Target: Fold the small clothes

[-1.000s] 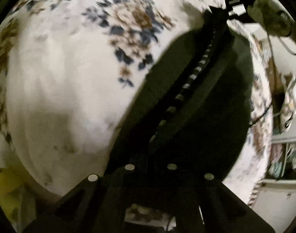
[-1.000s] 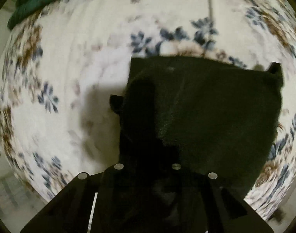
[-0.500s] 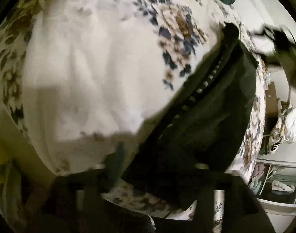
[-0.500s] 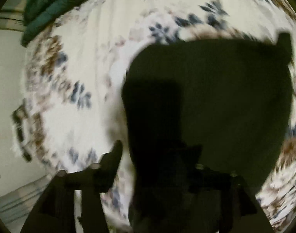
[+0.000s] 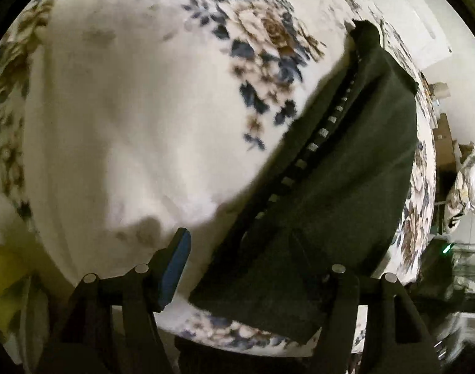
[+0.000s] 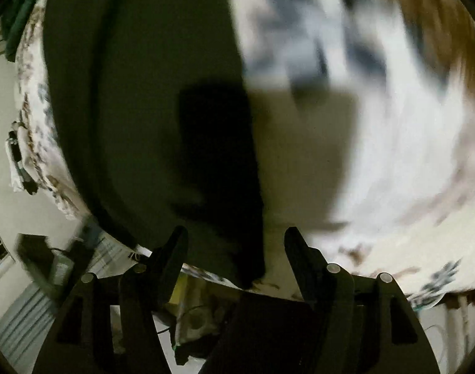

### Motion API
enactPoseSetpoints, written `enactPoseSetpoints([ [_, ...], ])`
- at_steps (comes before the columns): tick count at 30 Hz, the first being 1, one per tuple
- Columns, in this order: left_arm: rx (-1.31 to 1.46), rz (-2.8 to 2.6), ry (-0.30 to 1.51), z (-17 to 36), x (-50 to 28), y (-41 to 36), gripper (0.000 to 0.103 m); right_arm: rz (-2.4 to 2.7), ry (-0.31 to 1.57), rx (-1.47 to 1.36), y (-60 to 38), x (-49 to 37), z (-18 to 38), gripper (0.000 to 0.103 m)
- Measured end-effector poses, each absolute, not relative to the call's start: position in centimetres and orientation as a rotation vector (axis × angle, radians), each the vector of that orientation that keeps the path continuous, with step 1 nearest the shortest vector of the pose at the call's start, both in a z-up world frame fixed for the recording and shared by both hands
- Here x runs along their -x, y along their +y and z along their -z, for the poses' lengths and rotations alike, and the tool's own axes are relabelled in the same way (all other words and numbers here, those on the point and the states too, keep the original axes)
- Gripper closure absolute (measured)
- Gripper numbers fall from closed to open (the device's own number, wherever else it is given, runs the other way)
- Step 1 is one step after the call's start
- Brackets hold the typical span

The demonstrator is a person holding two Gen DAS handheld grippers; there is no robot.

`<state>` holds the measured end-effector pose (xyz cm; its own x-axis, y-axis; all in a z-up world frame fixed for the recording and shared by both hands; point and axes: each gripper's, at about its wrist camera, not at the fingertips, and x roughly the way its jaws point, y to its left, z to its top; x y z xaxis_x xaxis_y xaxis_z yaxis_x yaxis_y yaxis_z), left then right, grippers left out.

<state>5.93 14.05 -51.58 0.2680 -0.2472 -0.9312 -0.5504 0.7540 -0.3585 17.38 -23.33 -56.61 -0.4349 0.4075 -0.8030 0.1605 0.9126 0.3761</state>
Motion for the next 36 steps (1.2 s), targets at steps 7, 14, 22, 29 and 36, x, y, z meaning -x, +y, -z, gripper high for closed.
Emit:
enactPoseSetpoints([
  [7,0.64,-0.263,1.333,50.2,-3.7,14.4,0.04,-0.193,1.961,-0.458,-22.8,-13.5,58.9,0.042],
  [14,0.68,-0.197,1.382,52.8,-4.2,15.1,0.04,-0.095,1.836,-0.445,-23.5,-10.8,54.7,0.097],
  [22,0.62,-0.006,1.374,52.6,-7.5,13.8,0.04,-0.046,1.809,-0.395,-20.8,-9.2,52.7,0.097],
  [29,0.489,0.086,1.409,54.2,-9.5,11.3,0.098,0.013,1.798,-0.452,-19.5,-8.4,53.7,0.097],
  [36,0.527,0.126,1.347,51.4,-7.3,12.5,0.099,-0.004,1.818,-0.432,-21.4,-7.1,52.3,0.098],
])
